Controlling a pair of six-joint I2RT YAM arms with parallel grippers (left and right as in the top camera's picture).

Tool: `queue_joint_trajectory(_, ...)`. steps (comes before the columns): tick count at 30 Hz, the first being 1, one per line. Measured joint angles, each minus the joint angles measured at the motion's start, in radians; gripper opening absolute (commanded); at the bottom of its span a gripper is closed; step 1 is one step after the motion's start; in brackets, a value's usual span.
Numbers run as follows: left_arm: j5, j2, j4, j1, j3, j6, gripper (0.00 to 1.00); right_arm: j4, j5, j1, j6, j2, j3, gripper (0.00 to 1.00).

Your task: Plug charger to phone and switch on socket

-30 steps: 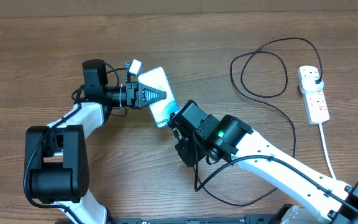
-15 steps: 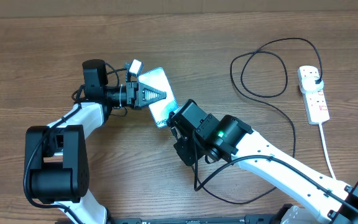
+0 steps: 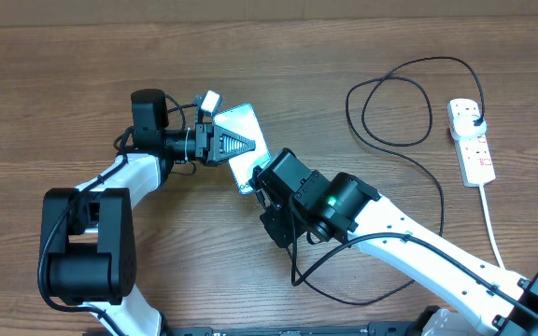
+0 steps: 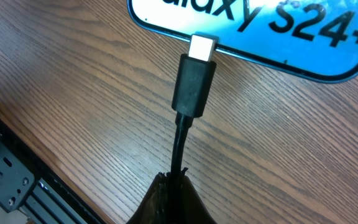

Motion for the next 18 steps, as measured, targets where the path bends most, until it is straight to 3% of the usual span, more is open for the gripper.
queue_joint_trajectory(18, 0.0, 0.0, 0.0, 0.0, 0.0, -0.019, 0.04, -0.017, 0.0, 0.0, 0.045, 0.0, 0.0, 0.04)
